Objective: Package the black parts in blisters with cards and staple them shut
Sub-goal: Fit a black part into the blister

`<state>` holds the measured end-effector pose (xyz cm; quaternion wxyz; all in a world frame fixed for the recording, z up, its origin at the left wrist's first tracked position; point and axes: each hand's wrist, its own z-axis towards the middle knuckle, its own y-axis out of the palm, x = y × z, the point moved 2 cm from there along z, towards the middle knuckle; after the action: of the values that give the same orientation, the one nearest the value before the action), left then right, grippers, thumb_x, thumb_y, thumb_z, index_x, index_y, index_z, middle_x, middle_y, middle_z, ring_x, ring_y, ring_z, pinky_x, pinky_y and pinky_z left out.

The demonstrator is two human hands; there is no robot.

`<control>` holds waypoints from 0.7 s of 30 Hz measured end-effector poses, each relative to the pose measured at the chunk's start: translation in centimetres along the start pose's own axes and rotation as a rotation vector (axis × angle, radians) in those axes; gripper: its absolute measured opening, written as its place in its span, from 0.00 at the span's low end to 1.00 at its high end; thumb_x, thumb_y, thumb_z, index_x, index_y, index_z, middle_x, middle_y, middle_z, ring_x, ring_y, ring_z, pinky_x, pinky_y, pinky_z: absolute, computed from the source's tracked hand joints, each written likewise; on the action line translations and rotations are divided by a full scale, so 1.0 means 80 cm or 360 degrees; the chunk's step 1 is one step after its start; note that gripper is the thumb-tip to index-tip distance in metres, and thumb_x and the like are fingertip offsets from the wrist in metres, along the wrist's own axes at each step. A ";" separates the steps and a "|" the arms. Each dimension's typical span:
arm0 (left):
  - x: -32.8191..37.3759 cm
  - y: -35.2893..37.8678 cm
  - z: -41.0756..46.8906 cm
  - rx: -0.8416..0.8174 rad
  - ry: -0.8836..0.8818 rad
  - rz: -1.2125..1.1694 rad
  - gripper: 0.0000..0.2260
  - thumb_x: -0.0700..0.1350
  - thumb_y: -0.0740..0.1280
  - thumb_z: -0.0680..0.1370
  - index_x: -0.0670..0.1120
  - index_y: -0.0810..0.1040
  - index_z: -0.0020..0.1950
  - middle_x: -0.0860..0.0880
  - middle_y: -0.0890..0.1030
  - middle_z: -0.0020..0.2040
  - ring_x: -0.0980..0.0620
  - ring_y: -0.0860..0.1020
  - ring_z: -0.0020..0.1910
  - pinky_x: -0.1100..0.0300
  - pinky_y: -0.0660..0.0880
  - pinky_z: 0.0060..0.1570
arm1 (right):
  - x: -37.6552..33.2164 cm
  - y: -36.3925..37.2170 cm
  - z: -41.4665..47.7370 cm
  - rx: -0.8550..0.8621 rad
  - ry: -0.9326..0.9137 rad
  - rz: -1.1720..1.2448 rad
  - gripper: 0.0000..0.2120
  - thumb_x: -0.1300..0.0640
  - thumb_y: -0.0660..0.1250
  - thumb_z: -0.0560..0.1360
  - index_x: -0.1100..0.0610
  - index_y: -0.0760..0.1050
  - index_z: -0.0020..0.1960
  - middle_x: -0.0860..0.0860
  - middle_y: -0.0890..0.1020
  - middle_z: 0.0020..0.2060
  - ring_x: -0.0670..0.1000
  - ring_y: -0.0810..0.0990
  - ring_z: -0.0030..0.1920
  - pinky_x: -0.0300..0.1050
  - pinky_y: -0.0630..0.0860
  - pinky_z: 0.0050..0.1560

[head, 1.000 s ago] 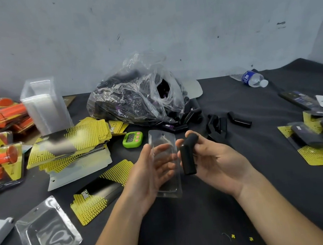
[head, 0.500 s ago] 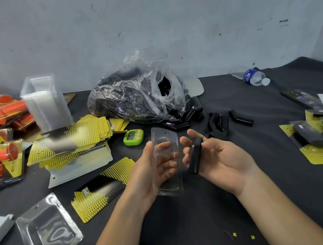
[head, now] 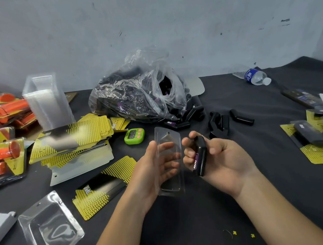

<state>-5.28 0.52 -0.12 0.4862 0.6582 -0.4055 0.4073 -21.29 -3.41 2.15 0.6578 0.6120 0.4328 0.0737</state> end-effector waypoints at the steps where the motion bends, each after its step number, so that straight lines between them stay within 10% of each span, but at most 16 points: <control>1: 0.000 0.000 0.001 0.0007 0.0004 -0.0001 0.26 0.59 0.51 0.87 0.42 0.79 0.64 0.39 0.83 0.53 0.49 0.78 0.43 0.55 0.77 0.47 | -0.001 -0.001 0.001 0.0028 -0.0018 -0.0049 0.22 0.69 0.50 0.59 0.60 0.74 0.48 0.59 0.77 0.45 0.54 0.71 0.38 0.46 0.68 0.46; 6: 0.001 -0.002 0.002 0.0025 -0.0019 -0.0065 0.25 0.60 0.51 0.86 0.44 0.80 0.63 0.37 0.85 0.58 0.44 0.83 0.52 0.48 0.79 0.57 | -0.001 0.001 0.002 0.0108 -0.0146 -0.0489 0.17 0.73 0.65 0.66 0.57 0.74 0.50 0.58 0.80 0.44 0.58 0.81 0.48 0.59 0.80 0.60; 10: 0.002 -0.006 0.000 0.0003 -0.0113 -0.0281 0.26 0.61 0.52 0.86 0.44 0.80 0.63 0.38 0.84 0.61 0.44 0.83 0.53 0.53 0.81 0.51 | 0.002 0.010 -0.004 0.0356 -0.0702 -0.1070 0.15 0.73 0.70 0.68 0.53 0.73 0.41 0.56 0.79 0.38 0.56 0.82 0.35 0.50 0.82 0.38; 15: 0.000 -0.008 -0.001 -0.0060 -0.0166 -0.0333 0.27 0.62 0.53 0.85 0.43 0.79 0.67 0.38 0.85 0.58 0.44 0.81 0.52 0.49 0.79 0.58 | 0.012 0.020 -0.014 0.0534 -0.1373 -0.2310 0.13 0.63 0.73 0.66 0.50 0.74 0.43 0.44 0.83 0.36 0.46 0.80 0.34 0.39 0.76 0.37; 21: 0.000 -0.008 -0.001 -0.0059 -0.0104 -0.0196 0.28 0.62 0.52 0.86 0.43 0.79 0.69 0.40 0.83 0.62 0.44 0.81 0.54 0.49 0.79 0.56 | 0.018 0.031 -0.024 0.0421 -0.1831 -0.2724 0.19 0.73 0.77 0.64 0.50 0.79 0.40 0.40 0.84 0.47 0.43 0.82 0.53 0.41 0.78 0.56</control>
<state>-4.69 0.69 -0.29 0.5091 0.6857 -0.3873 0.3473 -20.64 -0.48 3.87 0.5249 0.1102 0.3479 -0.7690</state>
